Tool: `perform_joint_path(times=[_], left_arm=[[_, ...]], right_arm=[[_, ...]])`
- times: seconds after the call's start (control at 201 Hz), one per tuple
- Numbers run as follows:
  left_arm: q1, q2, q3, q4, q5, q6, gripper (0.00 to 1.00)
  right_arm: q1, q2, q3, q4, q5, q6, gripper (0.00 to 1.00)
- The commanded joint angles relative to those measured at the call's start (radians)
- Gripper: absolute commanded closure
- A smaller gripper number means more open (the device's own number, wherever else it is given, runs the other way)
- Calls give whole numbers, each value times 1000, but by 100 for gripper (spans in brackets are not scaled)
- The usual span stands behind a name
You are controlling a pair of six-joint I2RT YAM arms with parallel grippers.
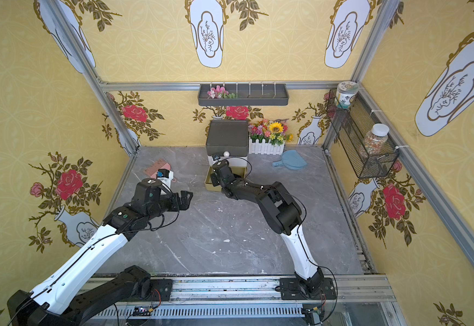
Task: Place the brooch boxes into the drawer by color
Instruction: Adjust the brooch box in the drawer, then close the drawer in the storage box.
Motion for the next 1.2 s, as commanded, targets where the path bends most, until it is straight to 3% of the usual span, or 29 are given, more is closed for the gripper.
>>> perform_joint_path(times=[0.0, 0.194, 0.538, 0.822, 1.066, 1.195], left_arm=[[1, -3, -6, 18, 12, 9, 1], [1, -3, -6, 17, 15, 12, 1], [33, -5, -6, 17, 17, 14, 1], [36, -2, -8, 19, 20, 12, 1], [42, -4, -10, 29, 31, 9, 1], [45, -4, -9, 30, 35, 8, 1]], right_arm=[[-1, 14, 17, -16, 25, -22, 100], [-10, 39, 49, -82, 10, -13, 100], [-18, -28, -40, -170, -93, 57, 100], [-34, -160, -88, -161, -125, 67, 100], [-64, -223, -101, -152, -133, 51, 87], [-62, -187, -78, -164, -129, 22, 100]])
